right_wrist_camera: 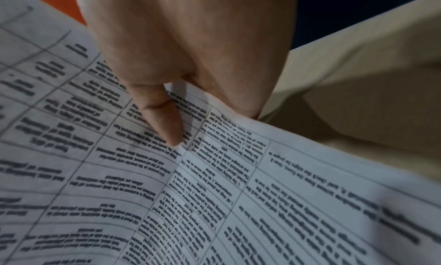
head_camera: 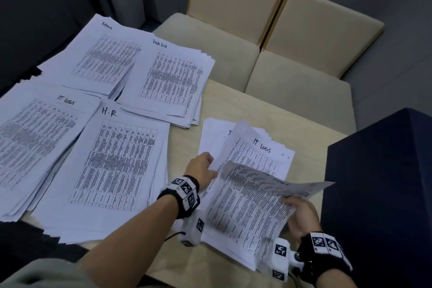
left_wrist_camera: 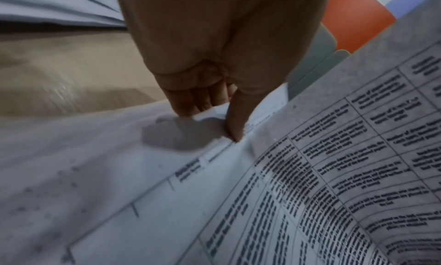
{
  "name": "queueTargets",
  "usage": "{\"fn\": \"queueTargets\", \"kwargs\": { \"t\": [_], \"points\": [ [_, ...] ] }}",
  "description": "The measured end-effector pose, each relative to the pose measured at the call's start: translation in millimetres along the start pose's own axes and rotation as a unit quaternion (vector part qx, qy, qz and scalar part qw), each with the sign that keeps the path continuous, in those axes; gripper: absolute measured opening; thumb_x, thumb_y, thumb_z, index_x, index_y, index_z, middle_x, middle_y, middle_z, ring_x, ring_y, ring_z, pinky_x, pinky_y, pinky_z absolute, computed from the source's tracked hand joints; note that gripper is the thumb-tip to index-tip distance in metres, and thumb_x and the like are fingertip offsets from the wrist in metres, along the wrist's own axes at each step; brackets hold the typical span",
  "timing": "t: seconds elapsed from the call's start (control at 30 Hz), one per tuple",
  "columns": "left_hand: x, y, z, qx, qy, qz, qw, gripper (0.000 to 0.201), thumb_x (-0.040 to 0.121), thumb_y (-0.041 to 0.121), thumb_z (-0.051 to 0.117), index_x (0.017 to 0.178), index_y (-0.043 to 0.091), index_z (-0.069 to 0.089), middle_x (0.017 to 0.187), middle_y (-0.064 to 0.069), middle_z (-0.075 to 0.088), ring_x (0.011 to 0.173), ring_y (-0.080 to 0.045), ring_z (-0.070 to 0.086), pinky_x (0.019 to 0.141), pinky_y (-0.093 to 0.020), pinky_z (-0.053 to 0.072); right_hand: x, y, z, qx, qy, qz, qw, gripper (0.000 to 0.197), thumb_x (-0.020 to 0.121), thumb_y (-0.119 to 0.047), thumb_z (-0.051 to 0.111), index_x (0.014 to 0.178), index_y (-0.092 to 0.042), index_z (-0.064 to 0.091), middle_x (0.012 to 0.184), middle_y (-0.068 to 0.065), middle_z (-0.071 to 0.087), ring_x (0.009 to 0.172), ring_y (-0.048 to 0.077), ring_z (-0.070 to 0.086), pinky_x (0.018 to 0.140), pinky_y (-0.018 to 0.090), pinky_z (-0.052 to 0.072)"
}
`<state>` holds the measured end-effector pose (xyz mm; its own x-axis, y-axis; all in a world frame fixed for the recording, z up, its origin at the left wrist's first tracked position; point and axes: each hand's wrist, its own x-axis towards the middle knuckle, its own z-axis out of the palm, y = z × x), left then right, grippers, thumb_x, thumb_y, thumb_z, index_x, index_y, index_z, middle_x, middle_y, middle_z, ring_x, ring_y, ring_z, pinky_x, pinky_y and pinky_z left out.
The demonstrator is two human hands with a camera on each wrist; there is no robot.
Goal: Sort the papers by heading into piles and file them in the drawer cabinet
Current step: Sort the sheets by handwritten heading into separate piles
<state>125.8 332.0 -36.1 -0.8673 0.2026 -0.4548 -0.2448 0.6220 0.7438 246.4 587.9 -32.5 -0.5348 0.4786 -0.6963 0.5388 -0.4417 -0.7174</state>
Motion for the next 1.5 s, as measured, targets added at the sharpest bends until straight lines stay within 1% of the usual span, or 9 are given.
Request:
{"fn": "queueTargets", "kwargs": {
  "t": [0.13, 0.27, 0.4, 0.6, 0.73, 0.93, 1.17, 1.3, 1.5],
  "points": [
    [-6.6, 2.2, -7.9, -0.123, -0.075, 0.012, 0.989, 0.036, 0.080, -0.002, 0.073, 0.069, 0.019, 0.046, 0.052, 0.015, 0.043, 0.047, -0.003, 0.039, 0.051, -0.016, 0.033, -1.1, -3.3, 0.3, 0.008, -0.007, -0.001, 1.000, 0.040, 0.083, 0.009, 0.053, 0.122, 0.018, 0.054, 0.119, 0.029, 0.065, 0.109, 0.045, 0.063, 0.106, 0.057, 0.041],
    [-9.8, 8.6, -12.6, -0.091, -0.101, 0.024, 0.990, 0.038, 0.074, -0.023, 0.051, 0.073, 0.015, 0.054, 0.069, 0.003, 0.050, 0.064, -0.014, 0.045, 0.056, -0.016, 0.039, 2.1, -1.8, -5.0, -0.006, 0.009, -0.034, 0.999, 0.052, 0.075, 0.014, 0.060, 0.126, 0.001, 0.057, 0.119, 0.019, 0.069, 0.114, 0.040, 0.062, 0.106, 0.059, 0.041],
    [-0.9, 6.0, -2.5, 0.041, 0.022, 0.018, 0.999, 0.037, 0.082, -0.007, 0.053, 0.114, 0.010, 0.058, 0.116, -0.007, 0.052, 0.105, -0.020, 0.055, 0.090, -0.028, 0.047, 2.1, 1.3, -11.4, -0.020, 0.013, -0.022, 0.999, 0.048, 0.076, 0.016, 0.060, 0.122, 0.001, 0.061, 0.117, 0.019, 0.070, 0.111, 0.040, 0.064, 0.101, 0.056, 0.047],
    [3.7, 4.5, 12.4, 0.243, 0.067, -0.058, 0.966, 0.067, 0.085, 0.052, 0.066, 0.126, 0.004, 0.042, 0.124, -0.011, 0.046, 0.114, -0.026, 0.049, 0.088, -0.035, 0.045, -2.0, -1.8, -11.9, -0.015, 0.006, -0.024, 1.000, 0.032, 0.075, 0.018, 0.056, 0.104, 0.009, 0.067, 0.101, 0.026, 0.070, 0.096, 0.042, 0.067, 0.095, 0.051, 0.050],
    [10.7, -1.7, 5.0, 0.267, 0.040, -0.060, 0.961, 0.058, 0.088, 0.054, 0.062, 0.122, 0.009, 0.050, 0.121, -0.008, 0.053, 0.110, -0.026, 0.056, 0.085, -0.036, 0.048, -3.3, -7.9, -10.5, -0.014, 0.009, -0.015, 1.000, 0.028, 0.075, 0.019, 0.052, 0.098, 0.009, 0.064, 0.094, 0.026, 0.068, 0.087, 0.039, 0.066, 0.078, 0.044, 0.052],
    [9.2, 3.5, -16.1, 0.148, 0.044, 0.022, 0.988, 0.024, 0.084, 0.014, 0.060, 0.064, 0.022, 0.047, 0.071, 0.001, 0.057, 0.071, -0.023, 0.056, 0.057, -0.024, 0.039, -3.5, -14.5, -1.9, -0.009, -0.002, 0.011, 1.000, 0.023, 0.078, 0.017, 0.046, 0.092, 0.005, 0.060, 0.078, 0.020, 0.066, 0.071, 0.034, 0.063, 0.066, 0.040, 0.049],
    [-11.2, 27.0, -27.1, -0.190, -0.106, 0.127, 0.968, 0.043, 0.077, -0.013, 0.064, 0.110, 0.014, 0.056, 0.071, 0.003, 0.062, 0.059, -0.011, 0.057, 0.059, -0.021, 0.047, 3.8, -9.0, -4.4, 0.066, -0.035, -0.008, 0.997, 0.074, 0.057, -0.006, 0.072, 0.127, 0.010, 0.055, 0.127, 0.031, 0.059, 0.119, 0.051, 0.055, 0.108, 0.062, 0.036],
    [-15.7, 33.8, -31.0, -0.250, -0.203, 0.102, 0.941, 0.032, 0.079, -0.019, 0.060, 0.085, 0.011, 0.069, 0.067, 0.005, 0.064, 0.062, -0.005, 0.059, 0.066, -0.018, 0.048, 9.2, -14.7, -5.7, 0.094, -0.071, -0.017, 0.993, 0.021, 0.071, -0.003, 0.063, 0.092, -0.002, 0.067, 0.116, 0.021, 0.058, 0.115, 0.039, 0.055, 0.113, 0.060, 0.030],
    [-7.7, 26.9, -24.3, -0.204, -0.152, -0.007, 0.967, 0.032, 0.078, -0.010, 0.046, 0.073, 0.009, 0.072, 0.092, -0.004, 0.072, 0.089, -0.017, 0.062, 0.077, -0.024, 0.049, 4.9, -22.0, 6.0, -0.005, -0.047, 0.008, 0.999, 0.018, 0.080, -0.002, 0.061, 0.093, -0.001, 0.075, 0.101, 0.011, 0.075, 0.105, 0.043, 0.060, 0.092, 0.042, 0.049]
  ]
}}
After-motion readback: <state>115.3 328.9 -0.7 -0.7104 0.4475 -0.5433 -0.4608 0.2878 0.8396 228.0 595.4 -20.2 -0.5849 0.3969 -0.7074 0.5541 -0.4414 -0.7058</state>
